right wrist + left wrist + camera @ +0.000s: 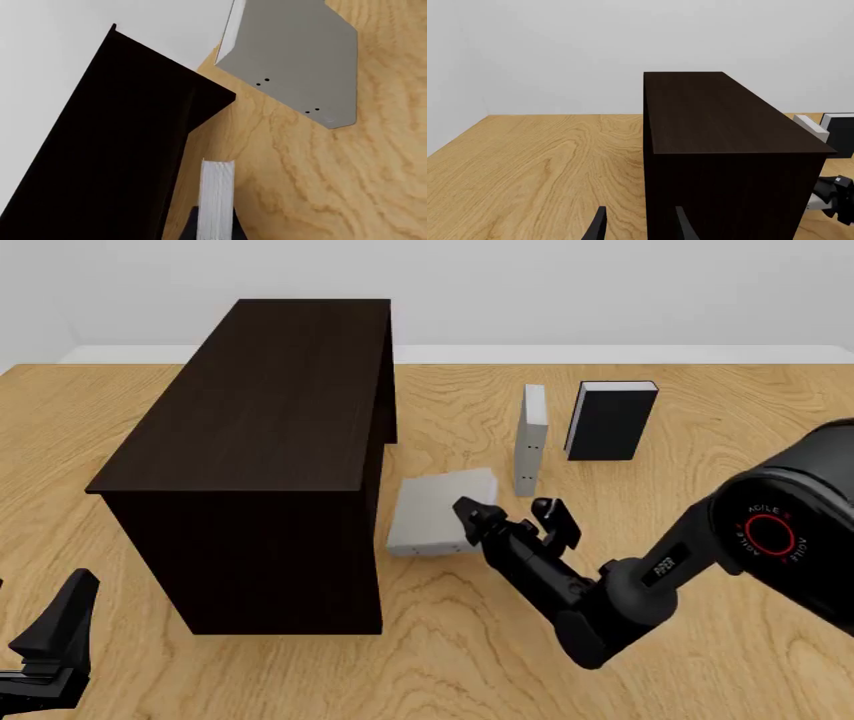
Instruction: Pick up the book on the right and place it under the cabinet shelf.
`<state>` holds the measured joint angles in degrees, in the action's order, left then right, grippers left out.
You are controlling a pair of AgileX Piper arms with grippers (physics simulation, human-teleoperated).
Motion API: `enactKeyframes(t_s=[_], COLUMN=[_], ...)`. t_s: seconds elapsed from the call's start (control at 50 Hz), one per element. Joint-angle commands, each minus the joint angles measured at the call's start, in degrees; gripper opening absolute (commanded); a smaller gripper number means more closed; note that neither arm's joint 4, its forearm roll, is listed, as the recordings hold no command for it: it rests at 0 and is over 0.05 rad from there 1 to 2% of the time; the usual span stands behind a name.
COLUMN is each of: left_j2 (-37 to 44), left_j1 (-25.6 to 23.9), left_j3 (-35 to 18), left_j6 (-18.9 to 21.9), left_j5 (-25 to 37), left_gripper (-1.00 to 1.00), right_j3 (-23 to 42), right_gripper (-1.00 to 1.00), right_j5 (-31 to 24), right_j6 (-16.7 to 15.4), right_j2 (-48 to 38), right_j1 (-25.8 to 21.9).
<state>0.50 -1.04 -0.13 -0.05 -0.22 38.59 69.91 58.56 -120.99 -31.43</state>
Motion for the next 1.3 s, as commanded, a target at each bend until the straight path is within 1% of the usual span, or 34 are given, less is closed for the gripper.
enactKeyframes(t_s=[0.02,0.08,0.1,0.26,0.38,0.48,0.56,0.62,0.66,0.7,0.76,0.78,0.8,0.84,0.88,0.98,1.0,1.04,1.06,1.1,1.14,1.18,1.24,1.28,1.3], left_j2=[0.0,0.0,0.0,0.0,0.0,0.0,0.0,0.0,0.0,0.0,0.0,0.0,0.0,0.0,0.0,0.0,0.0,0.0,0.0,0.0,0.0,0.0,0.0,0.0,0.0], left_j1=[0.0,0.0,0.0,0.0,0.0,0.0,0.0,0.0,0.0,0.0,0.0,0.0,0.0,0.0,0.0,0.0,0.0,0.0,0.0,0.0,0.0,0.0,0.0,0.0,0.0], left_j3=[0.0,0.0,0.0,0.0,0.0,0.0,0.0,0.0,0.0,0.0,0.0,0.0,0.0,0.0,0.0,0.0,0.0,0.0,0.0,0.0,0.0,0.0,0.0,0.0,0.0], left_j6=[0.0,0.0,0.0,0.0,0.0,0.0,0.0,0.0,0.0,0.0,0.0,0.0,0.0,0.0,0.0,0.0,0.0,0.0,0.0,0.0,0.0,0.0,0.0,0.0,0.0], left_j5=[0.0,0.0,0.0,0.0,0.0,0.0,0.0,0.0,0.0,0.0,0.0,0.0,0.0,0.0,0.0,0.0,0.0,0.0,0.0,0.0,0.0,0.0,0.0,0.0,0.0], left_gripper=[1.00,1.00,1.00,1.00,1.00,1.00,1.00,1.00,1.00,1.00,1.00,1.00,1.00,1.00,1.00,1.00,1.00,1.00,1.00,1.00,1.00,1.00,1.00,1.00,1.00], right_j3=[0.6,0.5,0.5,-0.1,-1.5,-2.0,-3.3,-4.1,-5.1,-5.3,-6.1,-6.2,-6.4,-6.7,-7.0,-8.0,-8.3,-8.6,-8.6,-9.1,-9.1,-9.6,-9.9,-10.1,-9.6], right_gripper=[-1.00,-1.00,1.00,1.00,1.00,1.00,1.00,1.00,1.00,1.00,1.00,1.00,1.00,1.00,1.00,1.00,1.00,1.00,1.00,1.00,1.00,1.00,1.00,1.00,1.00], right_j5=[0.0,0.0,0.0,0.0,0.0,0.0,0.0,0.0,0.0,0.0,0.0,-0.1,-0.1,0.0,-0.1,-0.2,-0.5,-0.5,-1.6,-1.6,-2.8,-2.7,-5.0,-5.7,-7.4], right_j6=[0.6,0.5,0.6,-0.1,-1.5,-2.7,-4.7,-5.3,-7.6,-7.6,-9.5,-9.1,-9.2,-10.3,-10.2,-11.8,-12.6,-12.7,-13.7,-13.9,-15.2,-15.4,-17.8,-18.4,-19.5], right_j2=[-4.3,-4.5,-4.6,-5.0,-5.2,-5.8,-6.0,-5.5,-5.4,-5.5,-5.9,-5.6,-5.8,-6.0,-5.7,-5.6,-5.2,-4.9,-4.2,-3.7,-2.9,-2.6,-0.8,-0.3,0.1], right_j1=[-0.3,-0.4,-0.4,-0.2,-1.3,-0.5,1.0,1.1,2.2,2.1,3.3,3.2,3.3,4.0,4.1,4.5,4.9,5.0,5.5,5.5,6.0,6.0,7.5,7.9,8.6])
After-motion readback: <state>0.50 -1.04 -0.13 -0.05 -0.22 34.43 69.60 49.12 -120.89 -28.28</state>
